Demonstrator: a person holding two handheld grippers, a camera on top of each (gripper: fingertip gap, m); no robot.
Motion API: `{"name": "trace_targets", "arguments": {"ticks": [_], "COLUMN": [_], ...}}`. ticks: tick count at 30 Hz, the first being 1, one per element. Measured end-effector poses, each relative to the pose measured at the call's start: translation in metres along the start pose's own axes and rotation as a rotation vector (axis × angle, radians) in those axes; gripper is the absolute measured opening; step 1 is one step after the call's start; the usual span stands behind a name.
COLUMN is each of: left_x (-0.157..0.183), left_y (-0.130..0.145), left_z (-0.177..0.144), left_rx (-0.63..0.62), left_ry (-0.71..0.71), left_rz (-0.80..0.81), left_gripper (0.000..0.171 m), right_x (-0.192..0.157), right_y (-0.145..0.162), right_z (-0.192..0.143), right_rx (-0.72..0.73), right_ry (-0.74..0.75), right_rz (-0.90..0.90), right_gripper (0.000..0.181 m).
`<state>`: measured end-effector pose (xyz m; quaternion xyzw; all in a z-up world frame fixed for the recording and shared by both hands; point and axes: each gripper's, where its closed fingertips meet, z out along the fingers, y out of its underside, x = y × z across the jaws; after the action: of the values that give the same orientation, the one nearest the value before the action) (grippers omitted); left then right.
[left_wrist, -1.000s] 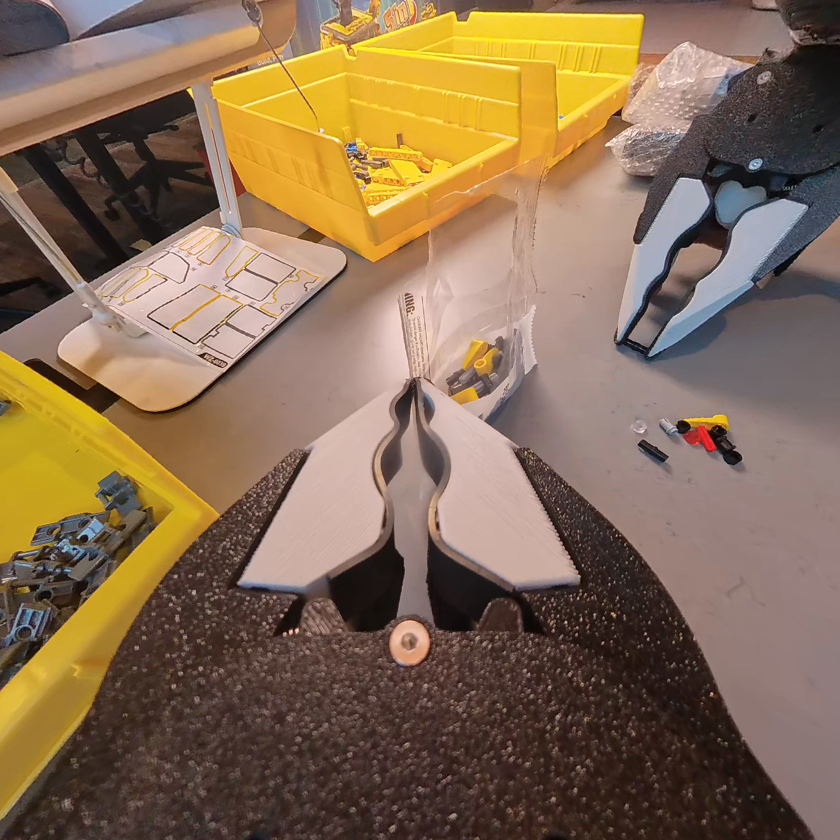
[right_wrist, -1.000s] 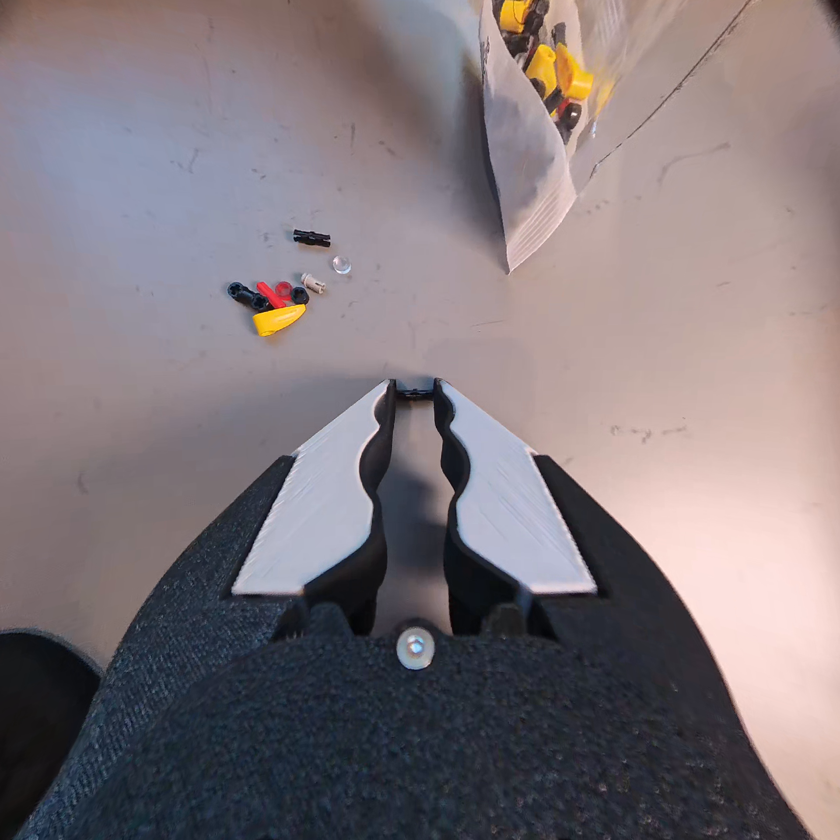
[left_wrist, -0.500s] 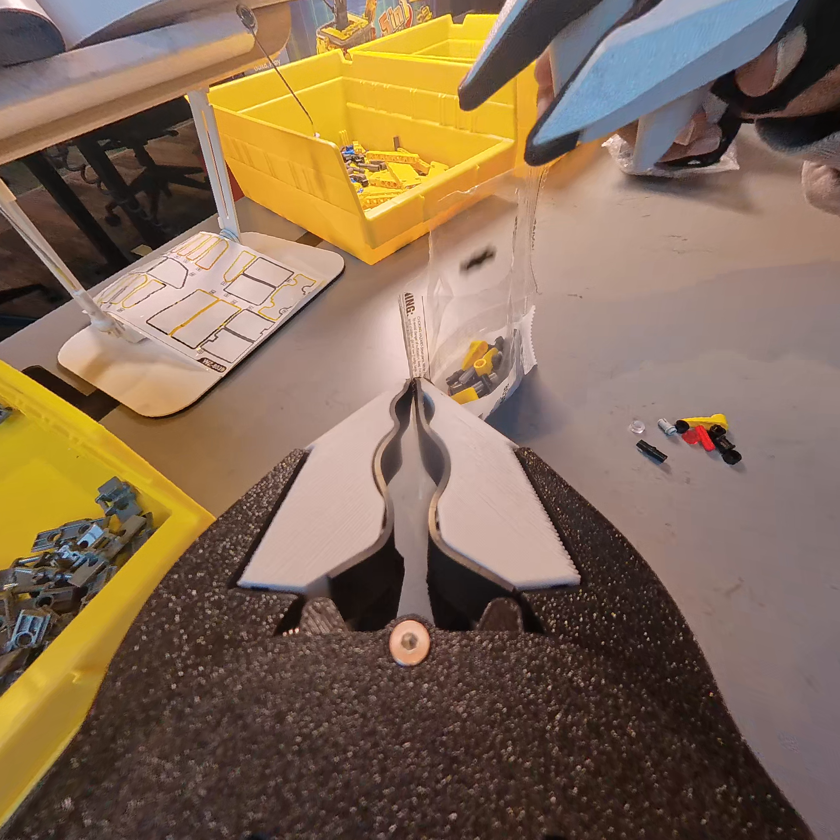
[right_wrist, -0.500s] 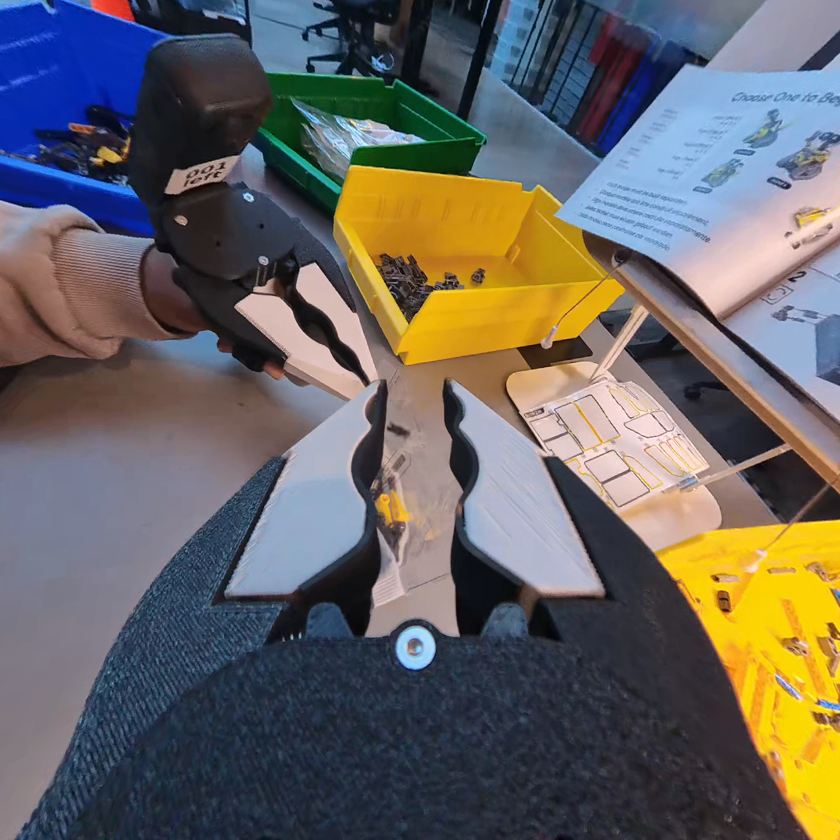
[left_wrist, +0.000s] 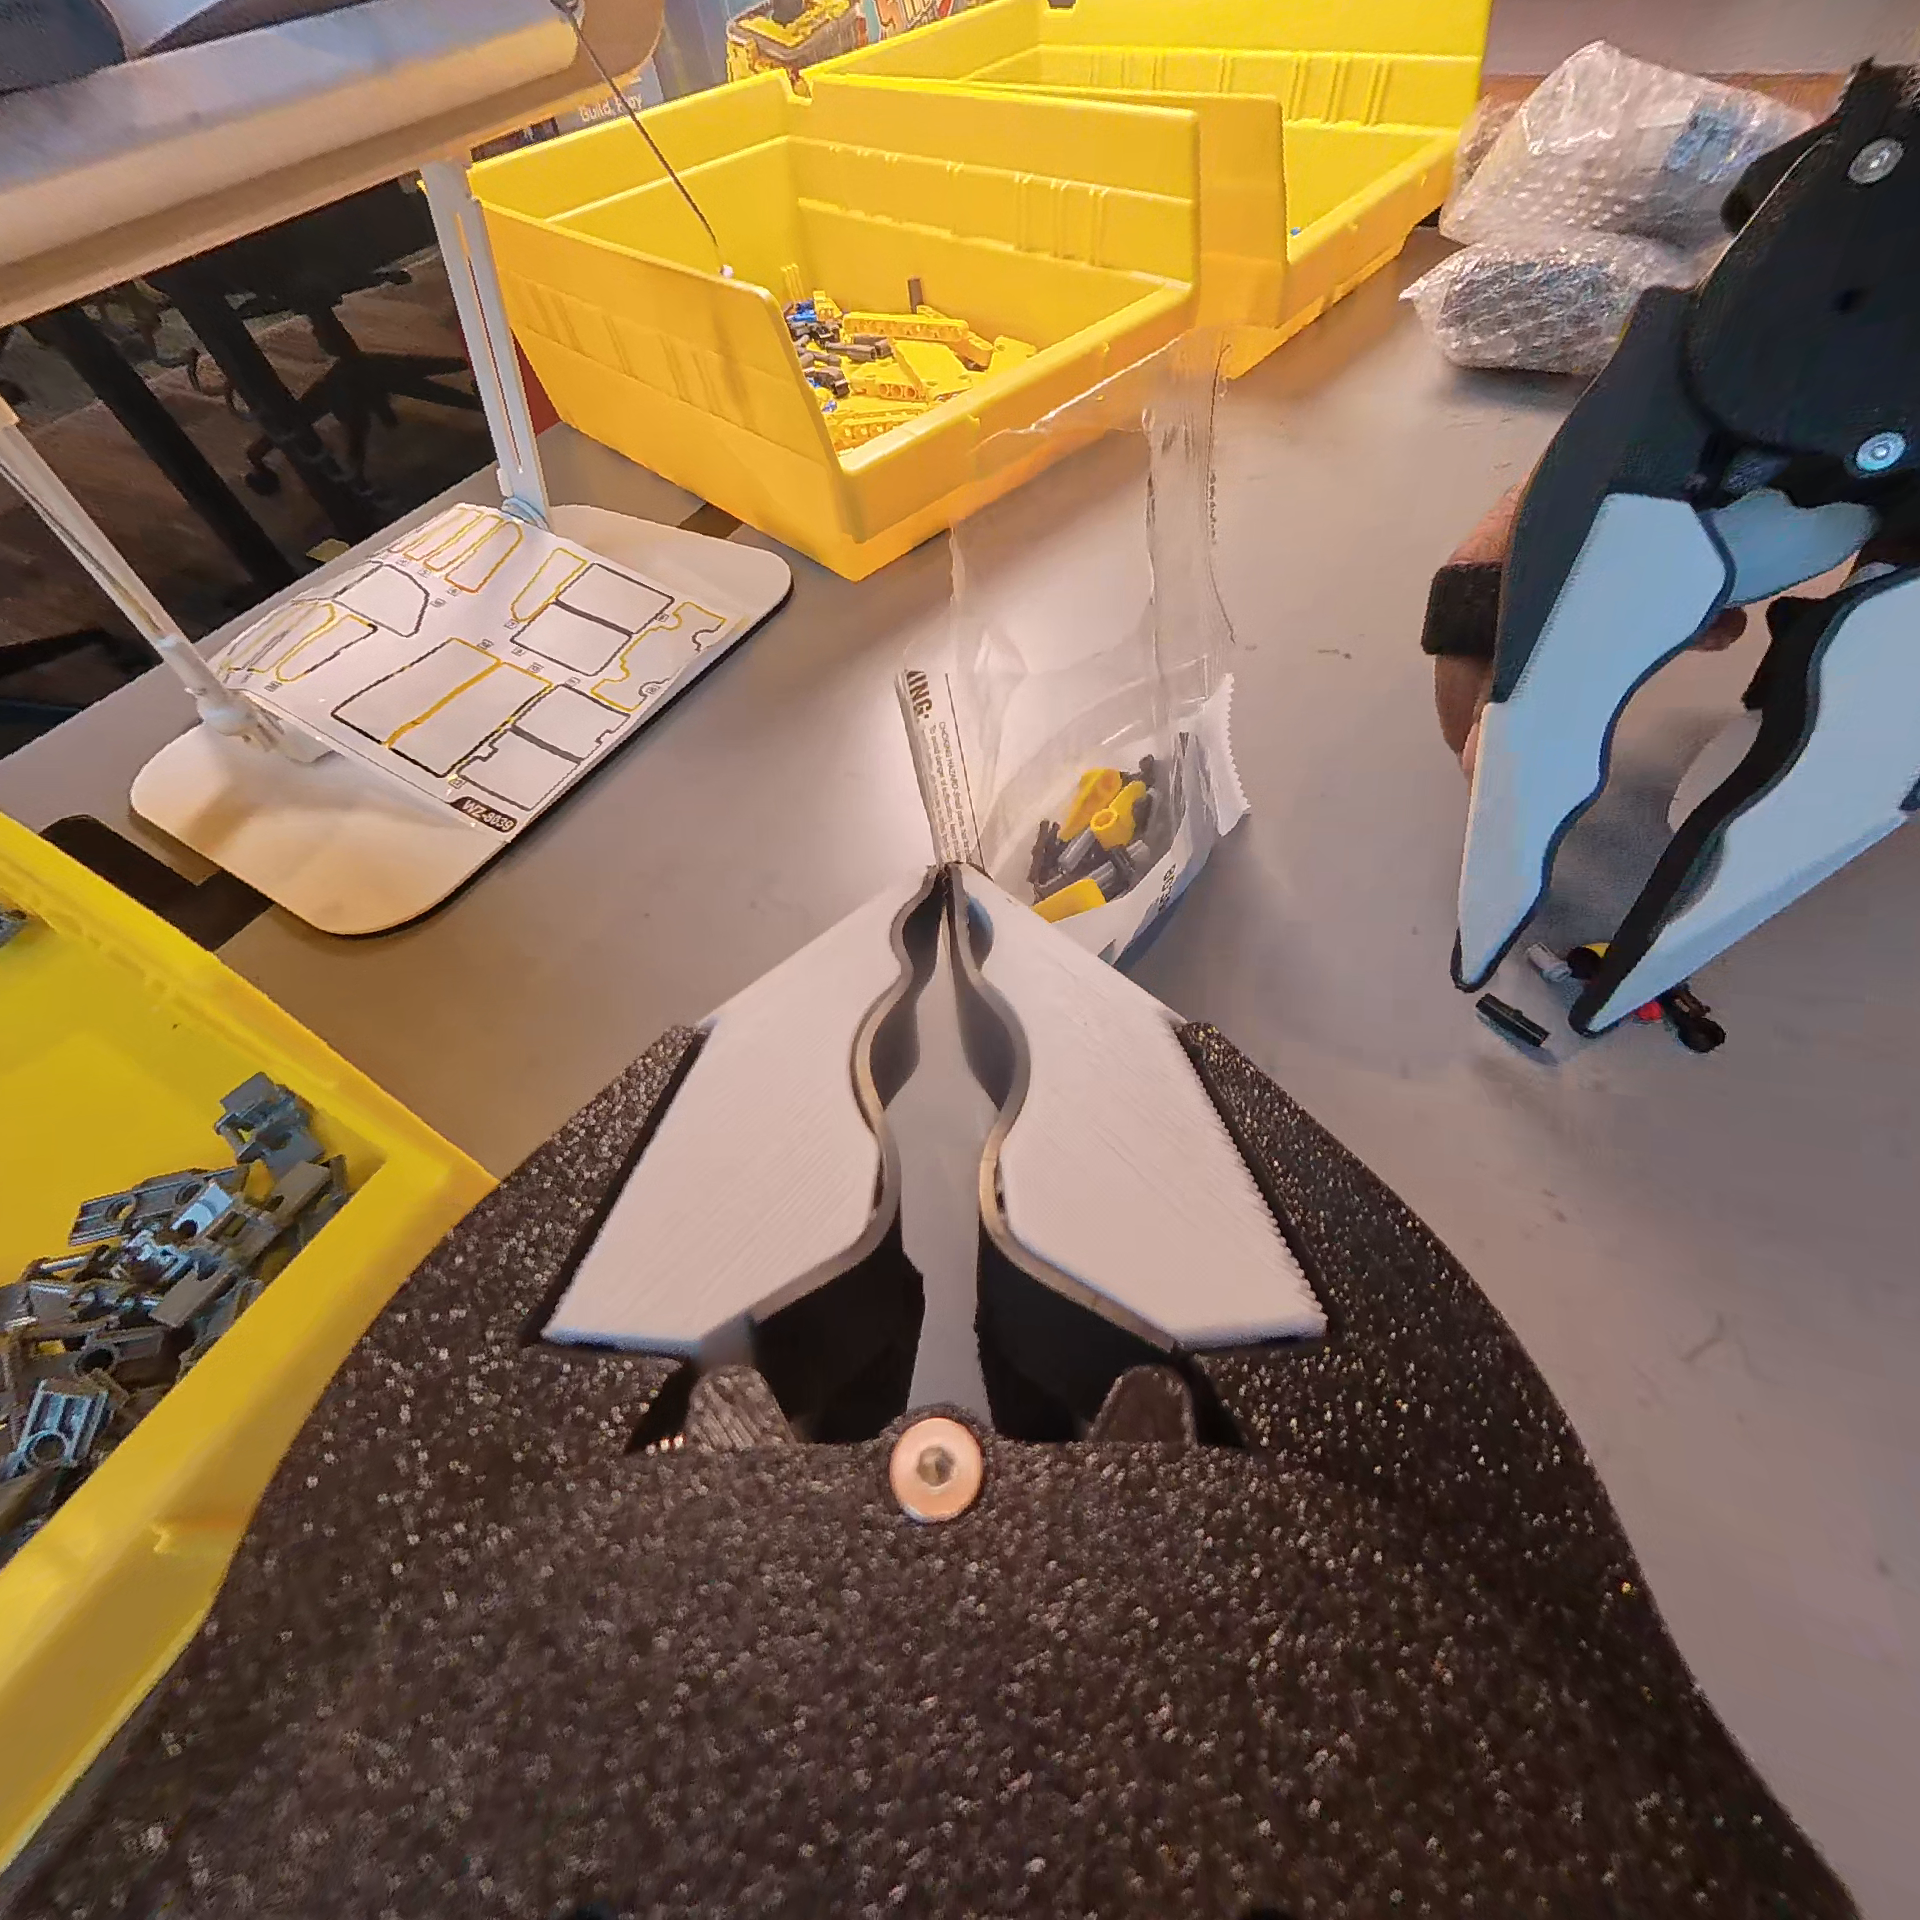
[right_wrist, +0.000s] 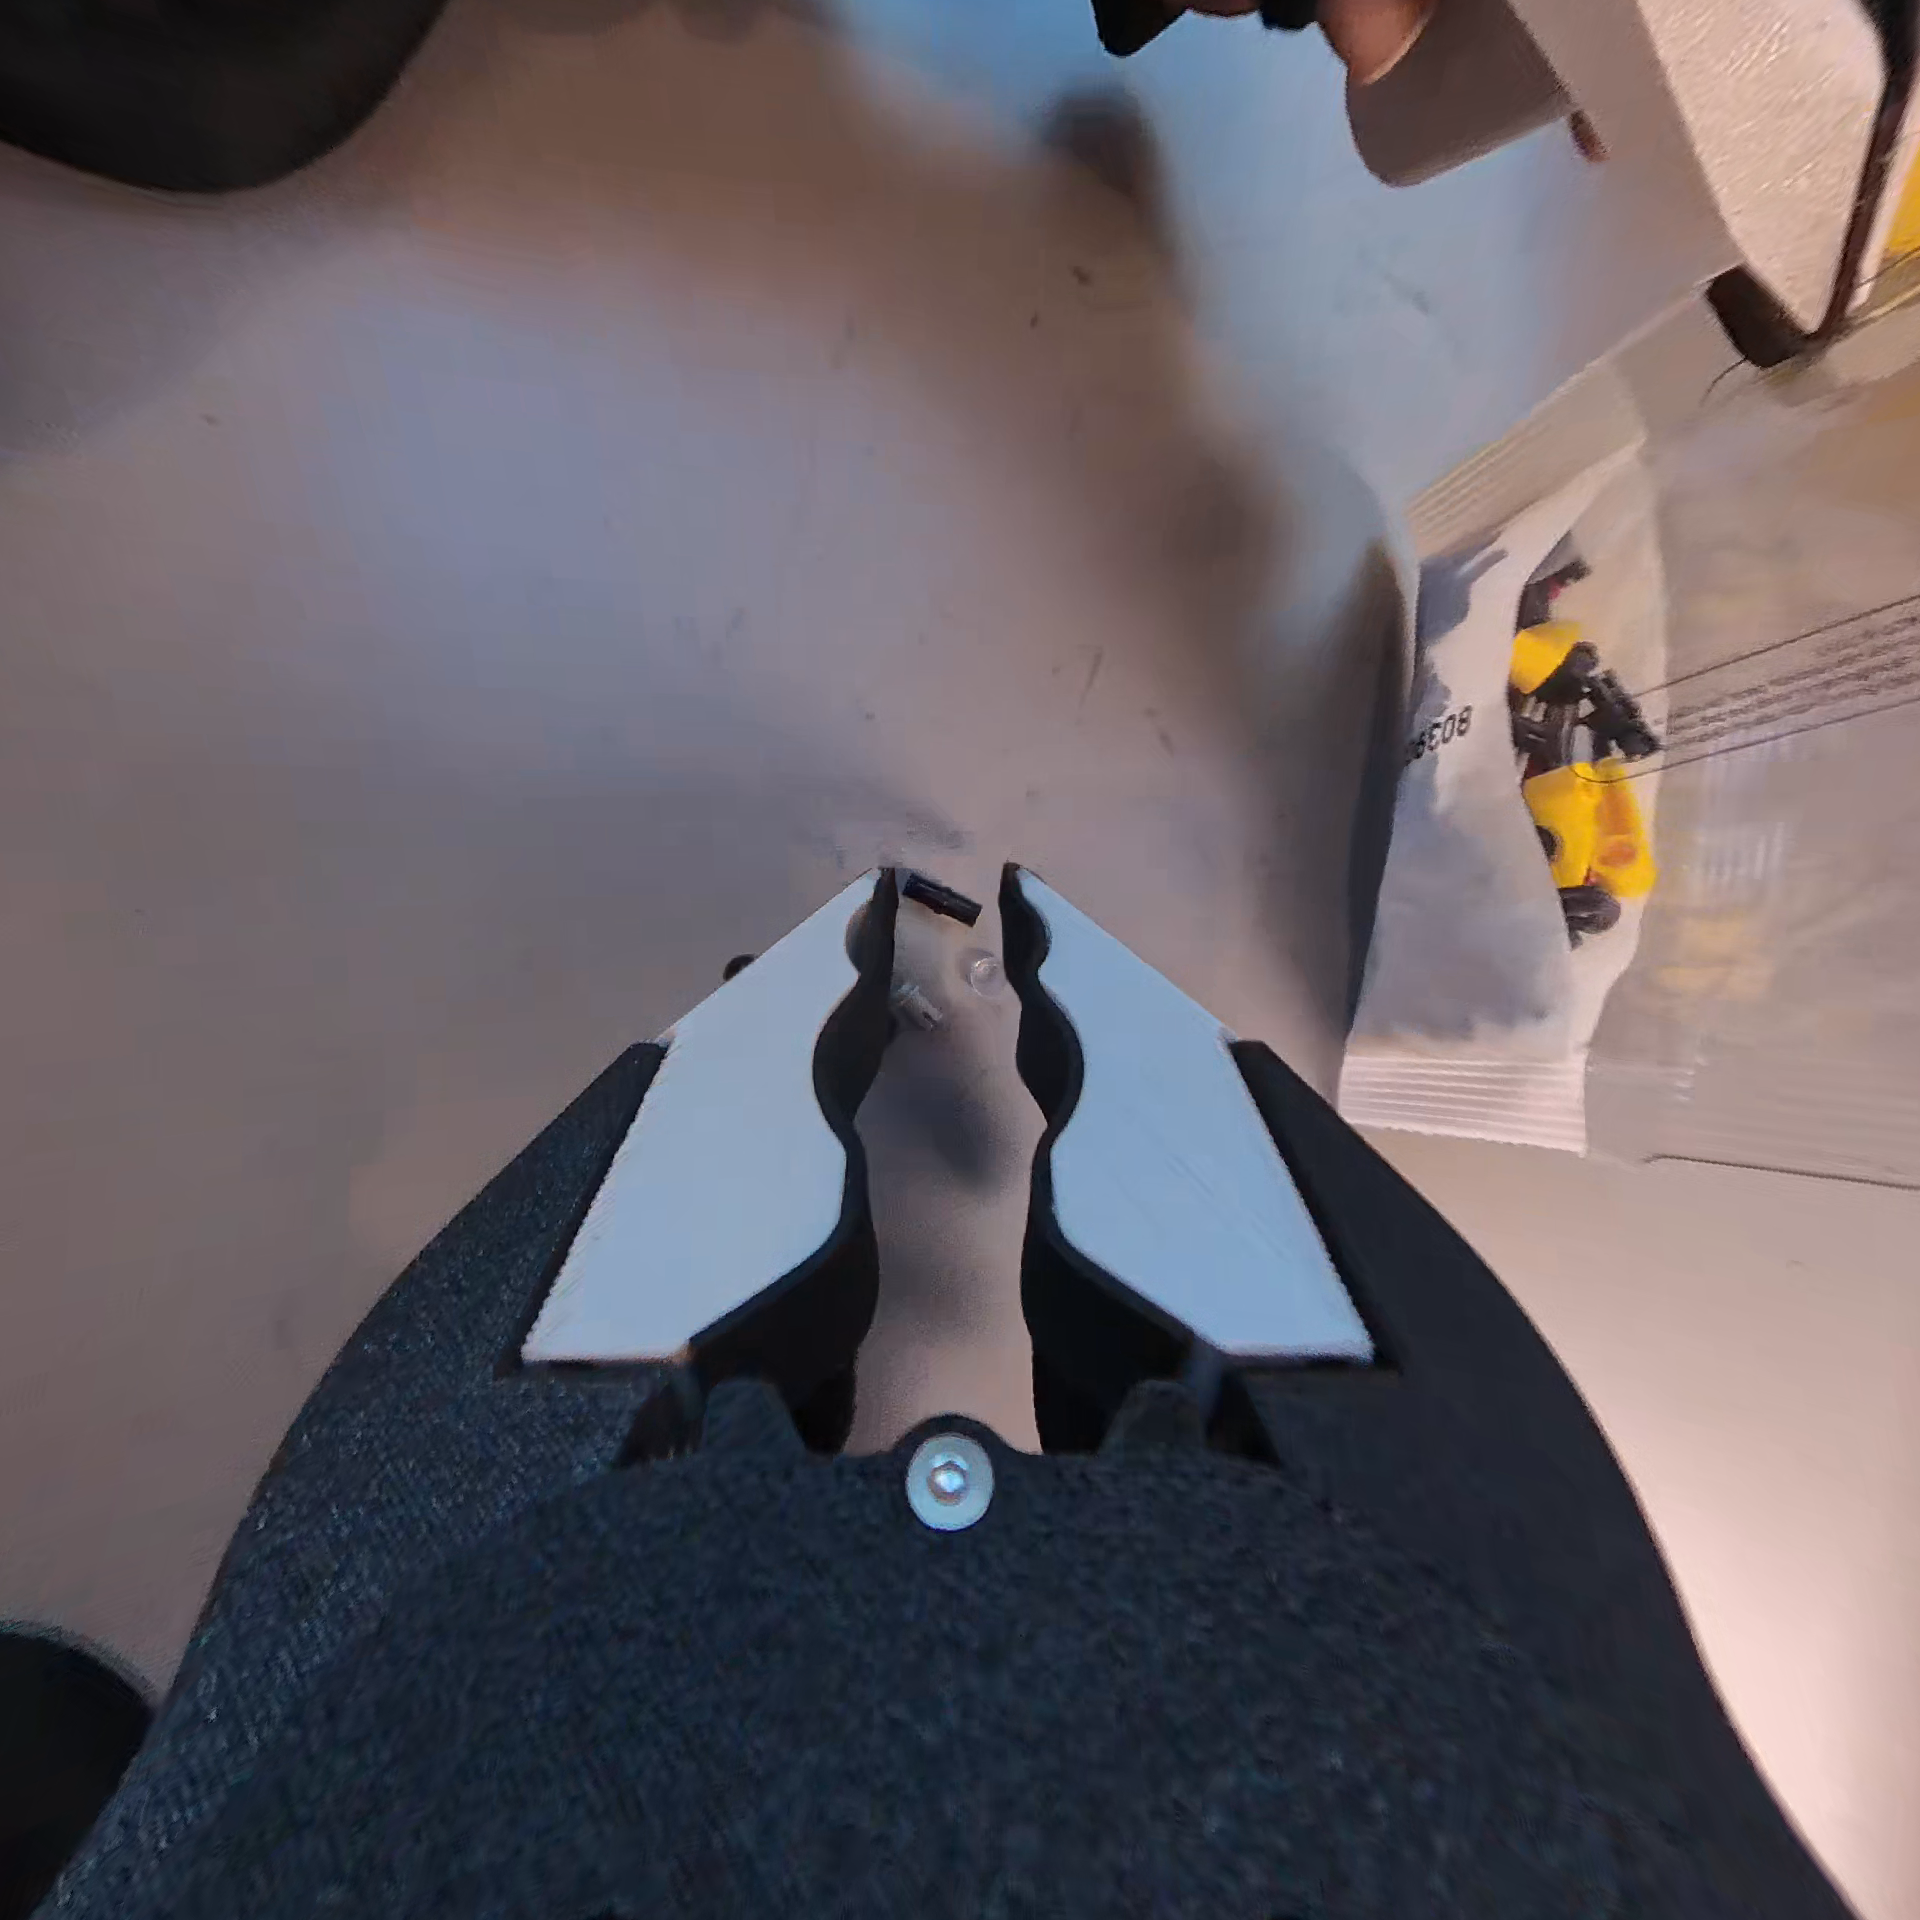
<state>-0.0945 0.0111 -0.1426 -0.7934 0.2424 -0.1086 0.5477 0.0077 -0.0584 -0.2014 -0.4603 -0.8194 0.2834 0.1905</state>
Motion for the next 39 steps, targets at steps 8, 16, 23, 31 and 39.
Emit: {"name": "trace_targets", "arguments": {"ticks": [8,16,23,31,39], "left_x": [-0.002,0.001,0.000,-0.010,-0.013], "left_y": [0.000,-0.004,-0.005,-0.002,0.000], "left_z": [-0.001,-0.002,-0.003,-0.004,-0.005], "left_rx": [0.004,0.021,0.022,0.017,0.013], "left_ry": [0.001,0.009,0.004,-0.031,-0.043], "left_rz": [-0.003,0.006,0.009,-0.003,-0.003], "left_gripper": [0.000,0.000,0.000,0.000,0.000], "right_x": [-0.005,0.071,0.112,0.041,0.008], "right_y": [0.006,-0.102,-0.088,-0.025,0.018], "right_z": [0.004,-0.097,-0.090,-0.060,-0.003], "right_rx": [-0.012,0.460,0.390,0.138,-0.087], "right_ry": [-0.058,0.331,0.502,0.121,-0.094], "right_rz": [0.017,0.005,0.055,0.012,0.025], "right_gripper": [0.005,0.005,0.026,0.017,0.011]}}
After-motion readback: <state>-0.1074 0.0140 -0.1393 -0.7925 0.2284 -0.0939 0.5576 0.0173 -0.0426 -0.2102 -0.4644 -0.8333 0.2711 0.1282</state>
